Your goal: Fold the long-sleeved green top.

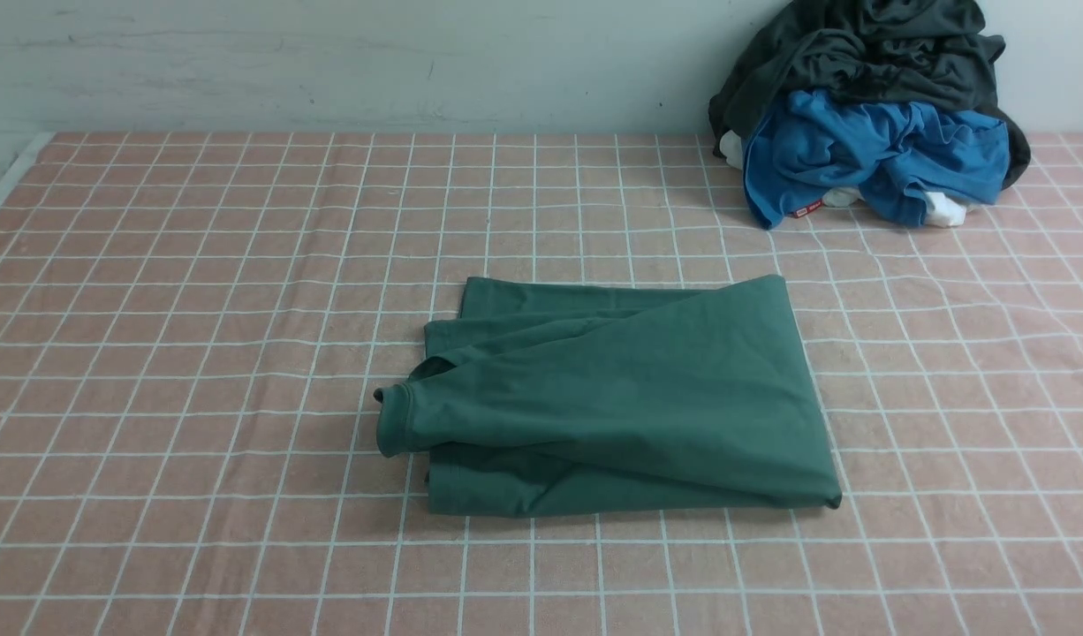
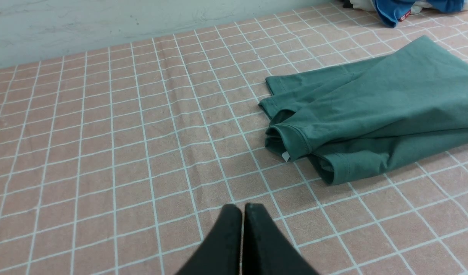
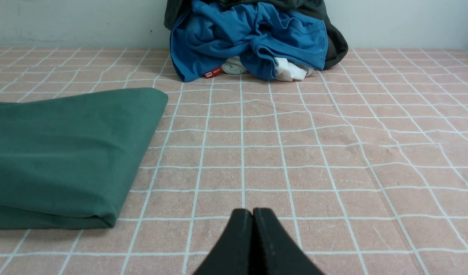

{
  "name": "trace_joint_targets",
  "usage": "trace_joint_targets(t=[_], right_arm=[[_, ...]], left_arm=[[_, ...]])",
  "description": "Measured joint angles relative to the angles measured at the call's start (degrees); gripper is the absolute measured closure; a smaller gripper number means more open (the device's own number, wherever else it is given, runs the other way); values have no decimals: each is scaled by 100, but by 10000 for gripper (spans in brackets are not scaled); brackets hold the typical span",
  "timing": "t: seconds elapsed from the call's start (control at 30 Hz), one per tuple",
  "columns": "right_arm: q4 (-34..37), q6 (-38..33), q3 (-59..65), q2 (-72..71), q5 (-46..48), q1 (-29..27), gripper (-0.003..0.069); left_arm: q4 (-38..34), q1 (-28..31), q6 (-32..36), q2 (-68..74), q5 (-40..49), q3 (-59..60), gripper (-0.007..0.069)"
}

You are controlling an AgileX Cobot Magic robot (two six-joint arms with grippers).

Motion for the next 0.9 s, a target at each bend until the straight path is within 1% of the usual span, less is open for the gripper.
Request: trace_joint_targets(t=[0.1, 0.23, 0.3, 0.33, 0.37, 0.4, 0.43, 0.47, 0.53, 0.63, 0.73, 0.9], right_arm=[[0, 0, 0, 0, 0, 0, 673], [0, 0, 0, 0, 0, 0, 673], [0, 0, 0, 0, 0, 0, 673], [0, 0, 0, 0, 0, 0, 673], [0, 0, 0, 0, 0, 0, 673], [0, 0, 0, 0, 0, 0, 673], [0, 0, 0, 0, 0, 0, 673], [0, 0, 0, 0, 0, 0, 673], [0, 0, 0, 0, 2, 0, 673], [0, 0, 0, 0, 2, 0, 673], [0, 0, 0, 0, 2, 0, 673], [0, 0, -4, 0, 2, 0, 673]], left_arm=[[165, 0, 0, 0, -31, 0, 628], [159, 0, -11, 0, -111, 0, 628], [140, 0, -23, -35, -477, 103, 628], [140, 0, -23, -31, -517, 103, 628], [140, 0, -23, -75, -922, 267, 628], [140, 0, -23, -87, -982, 322, 628], [151, 20, -23, -131, -1360, 517, 628], [155, 95, -23, -196, -1886, 785, 628], [111, 263, -23, -272, -2434, 1211, 628], [40, 589, -23, -331, -3027, 1724, 628], [26, 887, -23, -434, -3277, 2305, 628], [26, 1193, -23, -658, -3121, 2880, 628]])
